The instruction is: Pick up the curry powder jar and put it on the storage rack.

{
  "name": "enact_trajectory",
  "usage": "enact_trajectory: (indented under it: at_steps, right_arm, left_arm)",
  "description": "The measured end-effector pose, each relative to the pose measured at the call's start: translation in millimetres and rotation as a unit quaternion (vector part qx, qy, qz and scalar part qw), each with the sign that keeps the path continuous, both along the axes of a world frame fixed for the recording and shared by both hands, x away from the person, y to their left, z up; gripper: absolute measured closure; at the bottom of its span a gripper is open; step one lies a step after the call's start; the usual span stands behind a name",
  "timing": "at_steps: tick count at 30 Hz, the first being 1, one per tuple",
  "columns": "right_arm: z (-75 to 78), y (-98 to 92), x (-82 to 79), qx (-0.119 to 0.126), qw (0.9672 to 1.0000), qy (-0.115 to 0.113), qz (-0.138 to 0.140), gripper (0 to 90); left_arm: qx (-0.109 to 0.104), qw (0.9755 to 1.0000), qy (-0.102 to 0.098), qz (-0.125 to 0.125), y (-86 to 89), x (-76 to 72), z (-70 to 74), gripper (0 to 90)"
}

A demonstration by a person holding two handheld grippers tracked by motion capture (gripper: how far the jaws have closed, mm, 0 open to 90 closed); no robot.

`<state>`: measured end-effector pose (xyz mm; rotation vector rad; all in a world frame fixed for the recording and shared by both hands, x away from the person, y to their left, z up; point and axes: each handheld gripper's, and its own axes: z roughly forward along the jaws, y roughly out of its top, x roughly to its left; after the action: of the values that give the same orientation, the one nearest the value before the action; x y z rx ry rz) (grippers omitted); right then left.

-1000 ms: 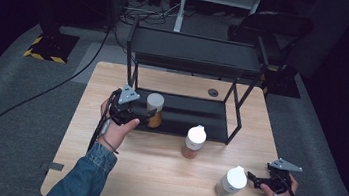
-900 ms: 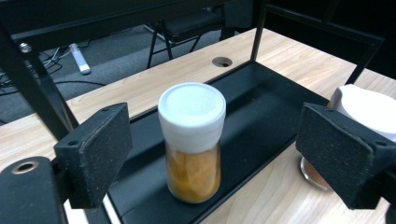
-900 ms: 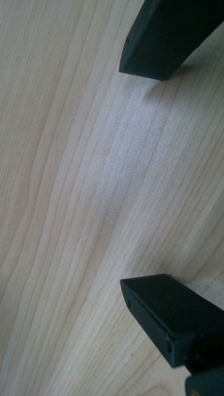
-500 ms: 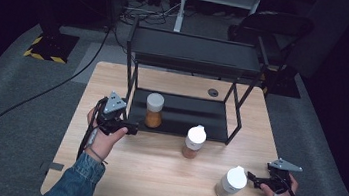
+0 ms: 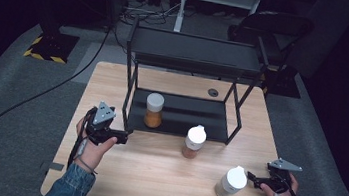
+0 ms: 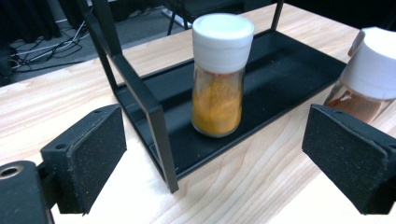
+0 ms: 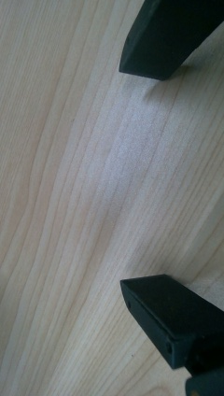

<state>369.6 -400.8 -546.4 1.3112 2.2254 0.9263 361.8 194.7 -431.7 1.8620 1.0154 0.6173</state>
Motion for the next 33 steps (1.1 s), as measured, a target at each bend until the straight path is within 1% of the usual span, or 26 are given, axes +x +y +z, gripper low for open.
enact_trajectory:
  at_steps: [4, 10, 16, 19, 25, 28, 33]
  right_arm:
    - [0.0, 0.0, 0.1, 0.000, 1.0000, 0.000, 0.000, 0.1]
    - [0.0, 0.0, 0.1, 0.000, 1.0000, 0.000, 0.000, 0.1]
    - [0.0, -0.1, 0.1, 0.000, 1.0000, 0.000, 0.000, 0.1]
    - [0.0, -0.1, 0.1, 0.000, 1.0000, 0.000, 0.000, 0.1]
    - [0.0, -0.1, 0.1, 0.000, 1.0000, 0.000, 0.000, 0.1]
    - [0.0, -0.1, 0.1, 0.000, 1.0000, 0.000, 0.000, 0.1]
    - [0.0, -0.1, 0.1, 0.000, 1.0000, 0.000, 0.000, 0.1]
  left_arm:
    - [0.008, 1.0000, 0.003, 0.003, 2.7, -3.7, -7.7, 6.5]
    - [0.010, 0.9998, 0.011, 0.011, 7.8, -8.9, -21.4, 6.6]
    - [0.009, 0.9994, 0.028, 0.021, 15.8, -13.6, -41.9, 7.1]
    - [0.009, 0.9991, 0.032, 0.028, 20.3, -16.0, -50.3, 7.1]
    - [0.023, 0.9982, 0.041, 0.039, 29.0, -21.0, -66.3, 7.2]
    - [0.024, 0.9977, 0.046, 0.042, 32.6, -22.7, -72.3, 7.2]
    - [0.035, 0.9970, 0.053, 0.045, 37.7, -24.2, -81.2, 7.2]
